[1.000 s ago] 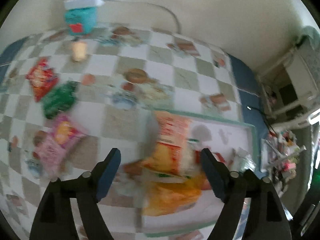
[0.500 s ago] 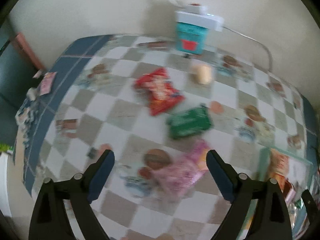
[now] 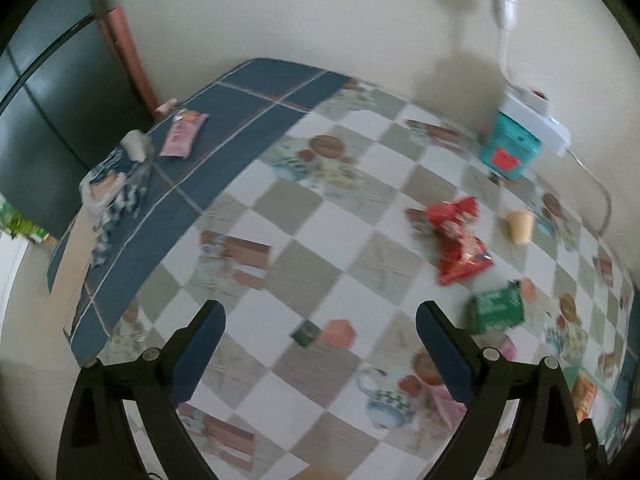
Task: Organize snacks
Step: 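Move both tools back toward the remaining snacks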
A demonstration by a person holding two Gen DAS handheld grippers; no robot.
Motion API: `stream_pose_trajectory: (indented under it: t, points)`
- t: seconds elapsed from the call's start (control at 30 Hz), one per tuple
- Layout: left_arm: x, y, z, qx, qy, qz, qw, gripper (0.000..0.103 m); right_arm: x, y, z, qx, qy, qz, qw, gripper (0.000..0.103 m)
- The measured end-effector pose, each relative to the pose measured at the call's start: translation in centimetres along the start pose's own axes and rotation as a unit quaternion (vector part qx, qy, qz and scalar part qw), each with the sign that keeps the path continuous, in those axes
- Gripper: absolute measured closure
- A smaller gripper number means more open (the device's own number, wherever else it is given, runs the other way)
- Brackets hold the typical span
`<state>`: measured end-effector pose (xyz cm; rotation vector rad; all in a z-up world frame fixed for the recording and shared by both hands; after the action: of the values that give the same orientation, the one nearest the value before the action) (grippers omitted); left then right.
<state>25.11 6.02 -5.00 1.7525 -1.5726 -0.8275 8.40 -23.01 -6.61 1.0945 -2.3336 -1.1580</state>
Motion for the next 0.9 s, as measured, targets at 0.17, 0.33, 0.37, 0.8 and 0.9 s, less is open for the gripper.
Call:
stream_pose_trajectory:
  t: [0.17,0.33,0.37,0.8,0.9]
  points:
    - [-2.2,-1.3,-0.1,-0.012,0.024,-0.008,0.9996,0.007,-3.9,-0.5,0.9,-0.007,0.022,-0.03,0.999,0.0]
    - [-2.9,-2.8,0.3,-0.028,0.036,-0.009,0.9989,0.007,-6.0,-1.2,1.5,-0.012,0.039,-0.045,0.998,0.0]
    - [-3.0,-3.1,0.5,-0.031,0.038,-0.009,0.9988,0.007,-6.1,-1.3,1.5,-0.011,0.04,-0.044,0.998,0.0]
    - [0.9,-7.4,3.9,-0.095,0.001,0.004,0.9954,0.007,-10.5,-4.8,4.0,-0.044,0.037,-0.084,0.995,0.0]
    - [0.8,-7.6,3.8,-0.095,0.002,0.0,0.9955,0.007,-11.6,-5.4,4.4,-0.047,0.038,-0.094,0.994,0.0]
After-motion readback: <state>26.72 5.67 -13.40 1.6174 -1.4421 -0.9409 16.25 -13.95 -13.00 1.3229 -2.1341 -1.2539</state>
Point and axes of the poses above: each gripper's, at about its wrist camera, not at the fingertips, and y roughly against the way its jaws point, x to its right, z to its underside, the point moved 6 cm from there along -y, roughly the way its jaws point, and after that the axes turned 12 degrees about x, right-handed, at the moved point
